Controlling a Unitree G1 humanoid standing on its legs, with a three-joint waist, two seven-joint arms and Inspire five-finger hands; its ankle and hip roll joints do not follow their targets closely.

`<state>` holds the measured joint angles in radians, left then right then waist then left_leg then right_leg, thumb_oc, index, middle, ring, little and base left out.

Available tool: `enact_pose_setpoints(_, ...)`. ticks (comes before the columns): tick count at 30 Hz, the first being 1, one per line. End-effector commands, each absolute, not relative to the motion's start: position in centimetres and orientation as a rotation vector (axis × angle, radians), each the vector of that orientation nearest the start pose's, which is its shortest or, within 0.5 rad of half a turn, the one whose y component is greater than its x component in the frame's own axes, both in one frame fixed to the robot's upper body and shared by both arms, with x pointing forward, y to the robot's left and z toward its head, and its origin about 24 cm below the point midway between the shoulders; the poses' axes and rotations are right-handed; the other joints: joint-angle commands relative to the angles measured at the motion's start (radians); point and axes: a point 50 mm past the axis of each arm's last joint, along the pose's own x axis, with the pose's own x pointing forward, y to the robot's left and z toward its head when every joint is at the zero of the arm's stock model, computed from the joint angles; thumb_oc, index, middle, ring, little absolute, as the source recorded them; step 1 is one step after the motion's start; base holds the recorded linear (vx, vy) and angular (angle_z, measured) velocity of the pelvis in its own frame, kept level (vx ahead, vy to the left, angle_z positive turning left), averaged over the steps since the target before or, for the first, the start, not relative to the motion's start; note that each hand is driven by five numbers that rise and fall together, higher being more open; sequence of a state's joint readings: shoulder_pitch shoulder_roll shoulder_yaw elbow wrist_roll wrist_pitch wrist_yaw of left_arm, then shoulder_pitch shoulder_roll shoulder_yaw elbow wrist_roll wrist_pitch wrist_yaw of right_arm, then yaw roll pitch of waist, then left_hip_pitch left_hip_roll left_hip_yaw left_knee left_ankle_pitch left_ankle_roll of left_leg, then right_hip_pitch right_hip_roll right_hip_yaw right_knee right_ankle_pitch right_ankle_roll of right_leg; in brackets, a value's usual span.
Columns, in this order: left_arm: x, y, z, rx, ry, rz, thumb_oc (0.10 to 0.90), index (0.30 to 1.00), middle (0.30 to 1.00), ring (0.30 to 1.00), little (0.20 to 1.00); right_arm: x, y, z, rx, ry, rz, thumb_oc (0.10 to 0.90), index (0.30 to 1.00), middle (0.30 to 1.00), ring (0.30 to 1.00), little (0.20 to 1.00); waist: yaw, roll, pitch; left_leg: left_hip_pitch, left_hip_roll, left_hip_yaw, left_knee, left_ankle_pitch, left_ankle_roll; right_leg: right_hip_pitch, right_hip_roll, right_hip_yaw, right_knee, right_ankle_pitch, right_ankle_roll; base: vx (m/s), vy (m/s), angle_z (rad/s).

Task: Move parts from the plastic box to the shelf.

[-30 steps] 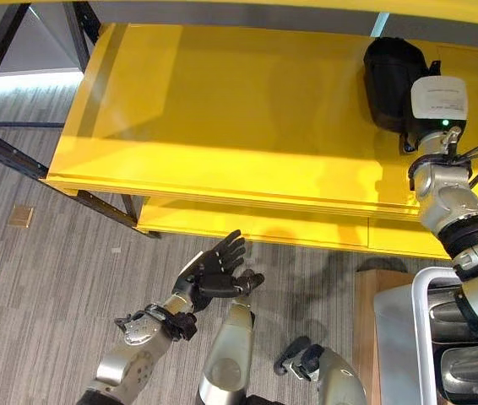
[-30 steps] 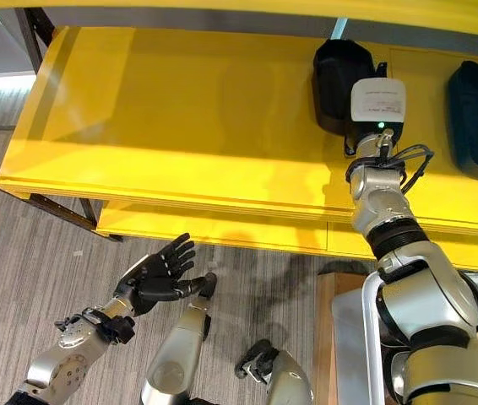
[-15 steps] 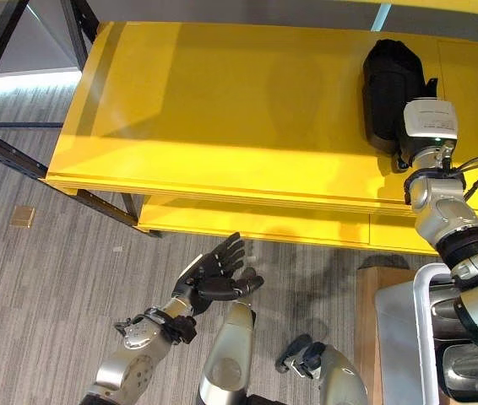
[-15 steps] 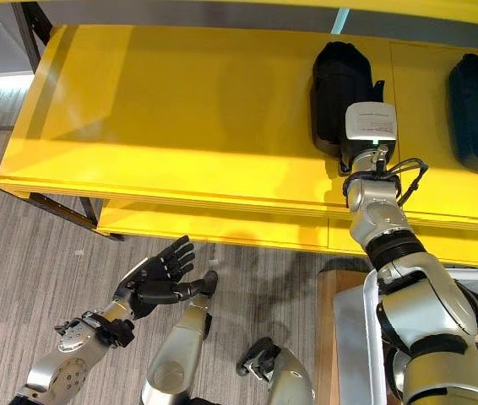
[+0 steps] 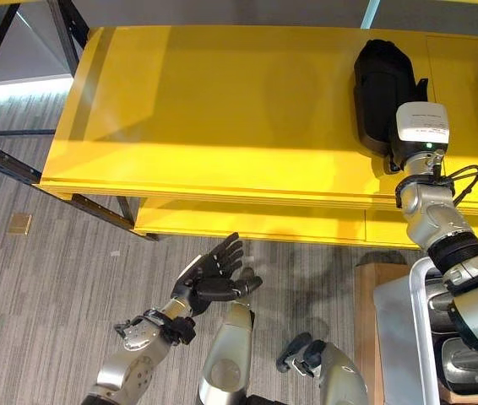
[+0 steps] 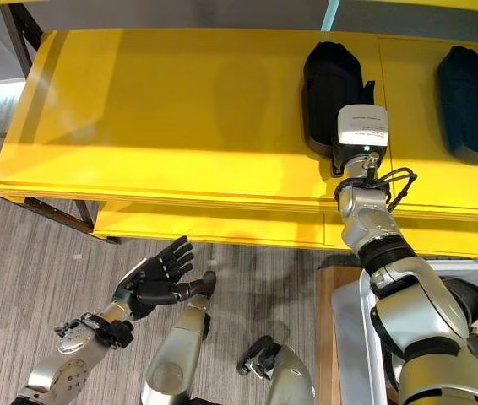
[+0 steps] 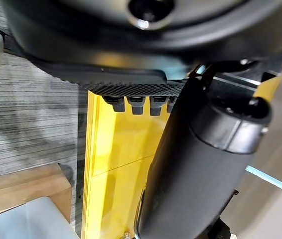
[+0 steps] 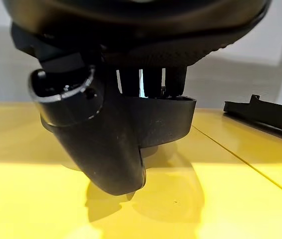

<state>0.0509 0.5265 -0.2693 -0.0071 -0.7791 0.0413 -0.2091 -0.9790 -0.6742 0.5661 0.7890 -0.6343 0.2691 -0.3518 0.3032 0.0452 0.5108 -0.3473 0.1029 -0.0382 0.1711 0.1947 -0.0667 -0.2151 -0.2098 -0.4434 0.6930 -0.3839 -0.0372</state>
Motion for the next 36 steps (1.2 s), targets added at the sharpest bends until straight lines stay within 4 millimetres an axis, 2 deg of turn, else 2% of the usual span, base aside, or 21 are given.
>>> enact_pose_setpoints(1, 22.9, 16.6, 5.2, -0.339, 0.037, -0.488, 0.9, 1.0, 1.0, 1.0, 1.0, 38.6, -26.5, 23.1, -1.663, -0.232, -0.629, 0.4, 0.3, 0.3, 0.3, 0.3, -0.006, 0.018, -0.015, 0.066, 0.032, 0.02, -0.006, -0.104, 0.005, 0.01, 0.05, 0.058, 0.03, 0.024, 0.005, 0.0, 0.0, 0.0)
enact_pose_setpoints(3, 23.0, 16.6, 5.3, -0.338, 0.036, -0.491, 0.9, 1.0, 1.0, 1.0, 1.0, 38.6, -26.7, 23.6, -1.663, -0.245, -0.646, 0.4, 0.3, 0.3, 0.3, 0.3, -0.006, 0.021, -0.016, 0.066, 0.03, 0.02, -0.006, -0.103, 0.005, 0.011, 0.05, 0.059, 0.027, 0.026, 0.006, -0.02, 0.012, -0.02)
enact_pose_setpoints(4, 23.0, 16.6, 5.3, -0.338, 0.036, -0.492, 0.9, 1.0, 1.0, 1.0, 1.0, 38.6, -26.8, 24.1, -1.667, -0.258, -0.661, 0.767, 0.813, 0.813, 0.813, 0.813, -0.005, 0.022, -0.017, 0.068, 0.028, 0.02, -0.008, -0.103, 0.004, 0.013, 0.05, 0.058, 0.023, 0.028, 0.007, -0.04, 0.022, -0.04)
enact_pose_setpoints(5, 23.0, 16.6, 5.3, -0.34, 0.034, -0.492, 0.9, 1.0, 1.0, 1.0, 1.0, 38.6, -26.9, 24.2, -1.661, -0.26, -0.669, 0.9, 1.0, 1.0, 1.0, 1.0, -0.004, 0.023, -0.017, 0.069, 0.027, 0.02, -0.009, -0.103, 0.004, 0.014, 0.05, 0.058, 0.021, 0.028, 0.007, -0.03, 0.019, -0.03)
enact_pose_setpoints(10, 23.0, 16.2, 5.8, -0.396, -0.005, -0.559, 0.9, 1.0, 1.0, 1.0, 1.0, 38.7, -26.8, 24.6, -1.707, -0.285, -0.639, 0.9, 1.0, 1.0, 1.0, 1.0, -0.004, 0.023, -0.02, 0.072, 0.025, 0.021, -0.016, -0.102, 0.005, 0.015, 0.05, 0.056, 0.014, 0.032, 0.008, -0.01, 0.01, 0.0)
enact_pose_setpoints(15, 22.8, 16.0, 6.1, -0.4, -0.013, -0.586, 0.9, 1.0, 1.0, 1.0, 1.0, 38.4, -27.3, 26.1, -1.759, -0.322, -0.681, 0.9, 1.0, 1.0, 1.0, 1.0, -0.003, 0.02, -0.028, 0.075, 0.023, 0.022, -0.024, -0.1, 0.003, 0.023, 0.057, 0.055, -0.003, 0.037, 0.009, -0.01, 0.002, 0.0)
enact_pose_setpoints(22, 22.7, 15.9, 6.2, -0.362, -0.004, -0.604, 0.9, 1.0, 1.0, 1.0, 1.0, 38.1, -27.9, 27.3, -1.693, -0.355, -0.729, 0.9, 1.0, 1.0, 1.0, 1.0, 0.002, 0.012, -0.037, 0.08, 0.021, 0.02, -0.027, -0.1, 0.003, 0.038, 0.063, 0.049, -0.022, 0.042, 0.009, 0.0, 0.0, 0.0)
enact_pose_setpoints(36, 22.9, 15.4, 6.9, -0.376, -0.008, -0.6, 0.9, 1.0, 1.0, 1.0, 1.0, 38.6, -26.4, 25.5, -1.622, -0.354, -0.644, 0.9, 1.0, 1.0, 1.0, 1.0, 0.0, 0.014, -0.041, 0.089, 0.021, 0.016, -0.027, -0.101, 0.004, 0.045, 0.06, 0.049, -0.017, 0.039, 0.01, 0.0, 0.0, 0.0)
